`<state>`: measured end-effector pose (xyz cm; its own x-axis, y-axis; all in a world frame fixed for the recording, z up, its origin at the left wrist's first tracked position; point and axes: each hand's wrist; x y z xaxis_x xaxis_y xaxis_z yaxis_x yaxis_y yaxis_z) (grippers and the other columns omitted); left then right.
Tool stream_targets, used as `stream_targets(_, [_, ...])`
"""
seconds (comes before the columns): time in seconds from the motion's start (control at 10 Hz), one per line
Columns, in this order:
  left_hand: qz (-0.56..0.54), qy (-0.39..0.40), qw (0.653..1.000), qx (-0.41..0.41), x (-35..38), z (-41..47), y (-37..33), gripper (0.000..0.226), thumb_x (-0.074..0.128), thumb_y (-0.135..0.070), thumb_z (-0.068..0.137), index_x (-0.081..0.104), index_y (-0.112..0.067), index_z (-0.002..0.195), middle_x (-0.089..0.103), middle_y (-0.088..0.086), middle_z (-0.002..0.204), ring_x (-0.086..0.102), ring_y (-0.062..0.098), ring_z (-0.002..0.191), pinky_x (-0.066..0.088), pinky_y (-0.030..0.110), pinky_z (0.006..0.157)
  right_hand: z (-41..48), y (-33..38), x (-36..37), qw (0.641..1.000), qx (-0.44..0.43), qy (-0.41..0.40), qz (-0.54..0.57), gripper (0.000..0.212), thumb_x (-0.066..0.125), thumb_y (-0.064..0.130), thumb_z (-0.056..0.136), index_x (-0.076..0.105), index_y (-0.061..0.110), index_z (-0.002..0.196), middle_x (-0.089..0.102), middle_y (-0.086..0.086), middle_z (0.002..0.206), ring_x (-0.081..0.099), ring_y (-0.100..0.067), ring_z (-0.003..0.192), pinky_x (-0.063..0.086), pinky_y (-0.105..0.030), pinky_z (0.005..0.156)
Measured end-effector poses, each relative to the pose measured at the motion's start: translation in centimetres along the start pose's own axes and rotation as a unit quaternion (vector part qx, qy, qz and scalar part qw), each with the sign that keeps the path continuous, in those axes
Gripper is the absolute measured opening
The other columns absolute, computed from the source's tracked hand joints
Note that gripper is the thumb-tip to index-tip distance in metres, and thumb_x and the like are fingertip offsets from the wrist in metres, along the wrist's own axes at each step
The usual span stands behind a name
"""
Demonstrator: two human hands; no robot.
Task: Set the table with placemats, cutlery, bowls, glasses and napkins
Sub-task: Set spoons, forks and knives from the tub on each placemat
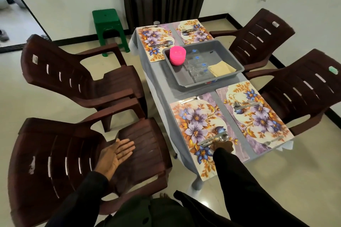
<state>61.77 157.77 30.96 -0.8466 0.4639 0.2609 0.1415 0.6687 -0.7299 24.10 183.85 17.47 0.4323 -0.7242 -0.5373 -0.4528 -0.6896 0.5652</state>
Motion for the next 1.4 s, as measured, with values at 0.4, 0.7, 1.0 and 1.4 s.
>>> stream_targets(0.4, [-0.015,-0.011,1.0,0.018,2.6,-2.6,2.2,0.043,0.044,-0.03,0.109,0.057,0.002,0.135,0.07,0.021,0.126,0.068,0.033,0.12,0.042,0.051,0.115,-10.4,0.2,0.1,0.978,-0.165,-0.013,-0.13,0.017,0.064,0.015,0.093,0.075,0.005,0.085,0.075,-0.011,0.093,0.068,-0.032,0.091,0.045,-0.03,0.08])
stream_targets(0.7, [-0.044,-0.043,0.996,0.066,0.8,-7.1,3.6,0.041,0.042,-0.029,0.11,0.058,0.0,0.134,0.071,0.02,0.126,0.068,0.033,0.119,0.044,0.049,0.111,-15.7,1.7,3.0,0.927,-0.329,0.119,-0.131,0.017,0.069,0.013,0.088,0.073,0.011,0.072,0.073,-0.002,0.067,0.07,-0.017,0.066,0.057,-0.028,0.067])
stream_targets(1.0, [-0.102,-0.086,0.983,0.13,-7.5,-13.7,2.8,0.041,0.043,-0.028,0.109,0.058,0.001,0.134,0.071,0.02,0.125,0.068,0.034,0.119,0.057,0.039,0.1,-28.5,6.0,9.8,0.866,-0.398,0.279,-0.12,0.013,0.066,0.01,0.093,0.074,0.013,0.083,0.075,-0.003,0.077,0.073,-0.018,0.07,0.062,-0.032,0.069])
stream_targets(1.4, [-0.064,-0.225,0.951,0.204,-30.4,-24.6,0.1,0.032,0.05,-0.022,0.108,0.067,-0.001,0.124,0.076,0.016,0.115,0.073,0.033,0.11,0.05,0.05,0.107,-49.8,5.3,27.4,0.748,-0.531,0.317,-0.24,0.008,0.07,0.017,0.091,0.075,0.021,0.086,0.072,0.012,0.082,0.067,0.001,0.078,0.05,-0.012,0.07])
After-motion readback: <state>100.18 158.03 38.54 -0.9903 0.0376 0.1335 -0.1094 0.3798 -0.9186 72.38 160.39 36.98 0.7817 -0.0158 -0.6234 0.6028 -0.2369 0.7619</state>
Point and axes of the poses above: each hand's wrist, its own z-axis towards the middle knuckle, its own x-axis out of the palm, y = z × x
